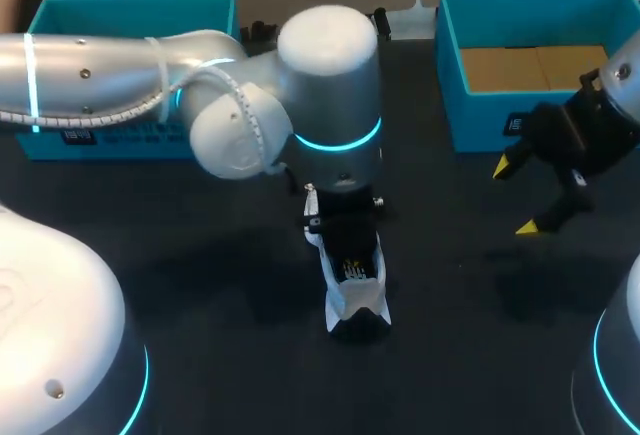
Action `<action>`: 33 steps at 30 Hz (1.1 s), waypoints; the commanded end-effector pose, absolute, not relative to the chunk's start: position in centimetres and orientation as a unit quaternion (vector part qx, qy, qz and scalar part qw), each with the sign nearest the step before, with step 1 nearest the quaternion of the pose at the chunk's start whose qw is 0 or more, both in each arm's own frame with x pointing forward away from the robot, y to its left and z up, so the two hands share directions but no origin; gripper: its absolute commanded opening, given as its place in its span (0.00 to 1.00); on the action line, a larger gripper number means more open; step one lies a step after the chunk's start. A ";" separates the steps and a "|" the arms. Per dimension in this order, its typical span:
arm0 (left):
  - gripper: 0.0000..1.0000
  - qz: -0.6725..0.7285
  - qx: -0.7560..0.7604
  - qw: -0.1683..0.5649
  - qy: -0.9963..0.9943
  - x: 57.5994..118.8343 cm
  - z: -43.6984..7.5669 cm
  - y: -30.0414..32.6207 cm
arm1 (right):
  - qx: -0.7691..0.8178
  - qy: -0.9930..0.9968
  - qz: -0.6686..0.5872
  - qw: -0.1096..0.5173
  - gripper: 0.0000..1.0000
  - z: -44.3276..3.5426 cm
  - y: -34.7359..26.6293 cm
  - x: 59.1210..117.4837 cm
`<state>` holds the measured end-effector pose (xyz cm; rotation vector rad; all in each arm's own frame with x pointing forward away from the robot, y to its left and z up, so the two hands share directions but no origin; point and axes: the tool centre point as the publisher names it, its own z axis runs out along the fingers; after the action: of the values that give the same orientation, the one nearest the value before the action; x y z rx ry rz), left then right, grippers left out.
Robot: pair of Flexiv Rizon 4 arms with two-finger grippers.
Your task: Take the shoe out of the shoebox, open the shoe tongue, remove and reinsert the insole, then place the shoe into the shoebox
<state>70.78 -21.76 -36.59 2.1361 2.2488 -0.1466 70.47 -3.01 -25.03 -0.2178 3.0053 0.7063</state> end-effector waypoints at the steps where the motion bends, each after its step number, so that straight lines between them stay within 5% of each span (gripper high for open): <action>1: 0.00 -0.051 0.685 0.013 0.727 71.0 -37.8 -22.5 | -0.070 0.971 0.226 0.024 1.00 -25.1 -3.0 70.4; 33: 0.00 -0.066 0.700 0.031 0.710 68.3 -37.2 -23.2 | -0.070 0.971 0.226 0.024 1.00 -25.1 -3.0 70.4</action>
<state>68.31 -23.12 -36.31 2.1579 2.1929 -0.1937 70.47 -3.02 -24.99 -0.2182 3.0057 0.7062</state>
